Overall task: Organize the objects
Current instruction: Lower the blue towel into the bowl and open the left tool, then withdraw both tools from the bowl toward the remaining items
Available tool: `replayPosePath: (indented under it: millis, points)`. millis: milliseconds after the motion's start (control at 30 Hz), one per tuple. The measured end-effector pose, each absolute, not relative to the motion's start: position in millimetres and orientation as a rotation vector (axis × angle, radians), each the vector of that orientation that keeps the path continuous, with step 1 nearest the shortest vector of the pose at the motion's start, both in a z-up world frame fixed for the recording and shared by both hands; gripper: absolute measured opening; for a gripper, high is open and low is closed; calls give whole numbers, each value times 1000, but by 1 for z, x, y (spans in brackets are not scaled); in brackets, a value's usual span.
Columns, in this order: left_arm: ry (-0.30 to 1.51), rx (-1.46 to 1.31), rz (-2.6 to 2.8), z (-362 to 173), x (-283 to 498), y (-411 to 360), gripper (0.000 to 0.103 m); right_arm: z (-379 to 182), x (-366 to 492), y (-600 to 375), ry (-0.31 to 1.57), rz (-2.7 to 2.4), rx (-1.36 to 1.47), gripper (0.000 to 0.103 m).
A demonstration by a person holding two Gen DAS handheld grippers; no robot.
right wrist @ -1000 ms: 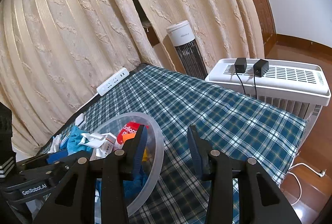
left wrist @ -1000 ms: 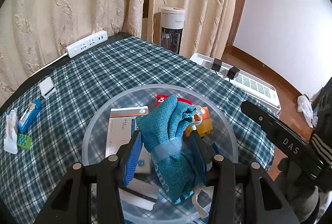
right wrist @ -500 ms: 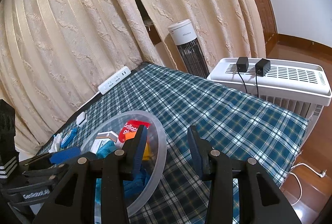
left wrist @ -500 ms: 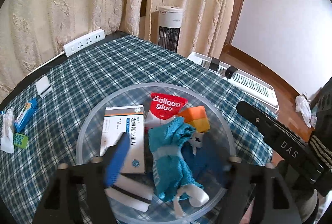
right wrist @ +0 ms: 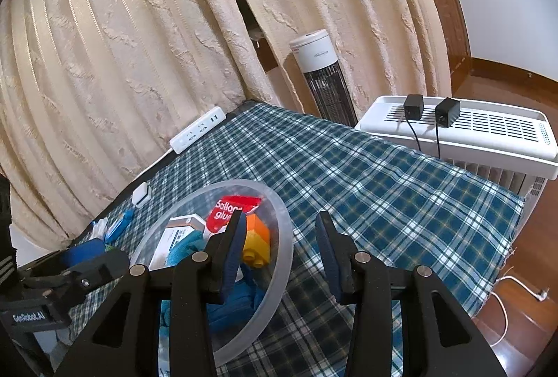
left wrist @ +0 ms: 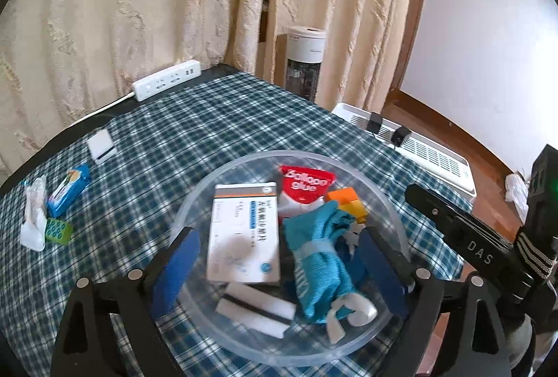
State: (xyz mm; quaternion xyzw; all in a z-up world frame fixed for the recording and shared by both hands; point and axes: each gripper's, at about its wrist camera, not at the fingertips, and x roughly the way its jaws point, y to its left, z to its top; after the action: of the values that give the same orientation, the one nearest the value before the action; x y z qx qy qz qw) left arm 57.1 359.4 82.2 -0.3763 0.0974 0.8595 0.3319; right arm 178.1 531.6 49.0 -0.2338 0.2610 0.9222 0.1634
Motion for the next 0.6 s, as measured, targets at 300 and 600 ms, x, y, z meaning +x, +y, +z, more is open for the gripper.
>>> replayPosePath:
  millis: [300,600]
  points:
    - [252,-989,2330,80,51,339,103,51,177,526,736,2638,-663,54]
    - [262,-995,2384,76,46,321,103,55,173,515,715,2647,-682,54]
